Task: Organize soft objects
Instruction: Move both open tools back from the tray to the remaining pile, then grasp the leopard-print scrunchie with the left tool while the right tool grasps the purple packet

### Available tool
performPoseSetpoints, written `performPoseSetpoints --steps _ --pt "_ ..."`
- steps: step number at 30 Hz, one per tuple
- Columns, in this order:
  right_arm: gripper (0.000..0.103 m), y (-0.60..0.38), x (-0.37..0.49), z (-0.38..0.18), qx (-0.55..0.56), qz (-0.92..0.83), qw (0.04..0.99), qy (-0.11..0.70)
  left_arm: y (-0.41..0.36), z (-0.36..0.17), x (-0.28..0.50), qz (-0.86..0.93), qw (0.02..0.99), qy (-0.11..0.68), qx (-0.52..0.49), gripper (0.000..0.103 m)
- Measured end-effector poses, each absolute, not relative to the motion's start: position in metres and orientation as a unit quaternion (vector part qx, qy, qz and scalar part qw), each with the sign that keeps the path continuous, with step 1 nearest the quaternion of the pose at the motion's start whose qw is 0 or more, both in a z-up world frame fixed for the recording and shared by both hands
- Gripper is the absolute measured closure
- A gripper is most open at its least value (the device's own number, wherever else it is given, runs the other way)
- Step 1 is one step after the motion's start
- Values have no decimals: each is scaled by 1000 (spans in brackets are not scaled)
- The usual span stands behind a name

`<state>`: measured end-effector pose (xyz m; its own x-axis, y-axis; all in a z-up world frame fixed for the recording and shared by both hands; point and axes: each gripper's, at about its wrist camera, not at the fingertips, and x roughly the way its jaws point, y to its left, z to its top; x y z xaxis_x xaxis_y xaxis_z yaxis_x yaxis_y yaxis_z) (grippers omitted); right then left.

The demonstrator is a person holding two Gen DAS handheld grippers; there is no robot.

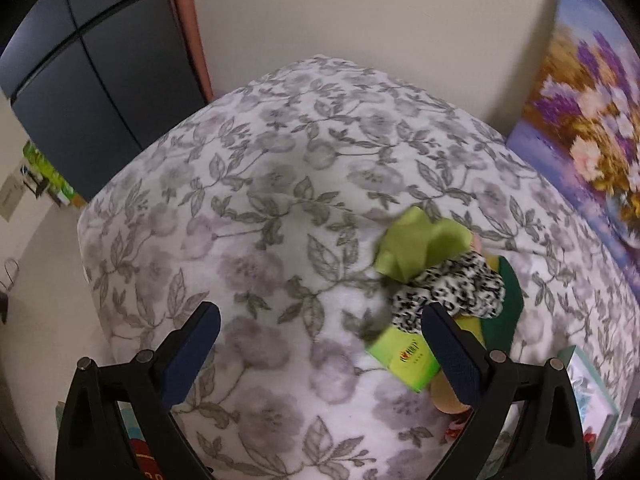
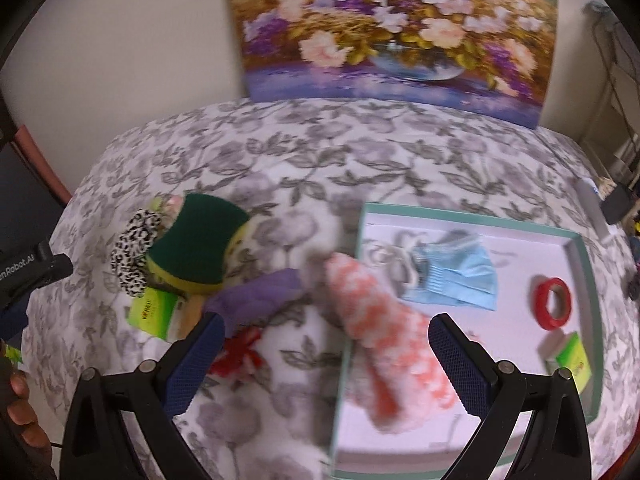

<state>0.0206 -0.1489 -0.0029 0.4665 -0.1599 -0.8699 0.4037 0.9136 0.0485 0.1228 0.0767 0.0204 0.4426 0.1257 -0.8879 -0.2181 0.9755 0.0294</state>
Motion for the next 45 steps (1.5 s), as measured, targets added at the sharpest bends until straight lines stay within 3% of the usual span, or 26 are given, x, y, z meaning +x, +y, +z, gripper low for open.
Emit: performPoseSetpoints --steps 12,17,24,31,33,38,40,45 --pt "1 -126 46 -23 146 -109 847 500 92 -6 135 75 828 547 -99 3" --pt "12 -131 54 -33 159 -107 839 509 75 -7 143 45 827 552 -98 3" --pt "17 -139 67 -55 201 -91 821 527 45 -11 151 1 826 557 -90 3" --pt "33 -144 77 -70 233 -79 810 532 32 -24 164 5 819 567 -91 4" --pt "39 -149 81 -73 251 -71 807 530 31 -26 167 16 820 565 -87 9" --pt "50 -153 81 -75 271 -65 804 525 26 -34 174 10 813 574 -94 44" --pt "61 -156 80 -74 280 -62 804 521 24 -37 174 1 810 579 -98 51" --pt "69 -162 78 -73 295 -56 802 517 26 -38 173 -3 810 577 -105 64"
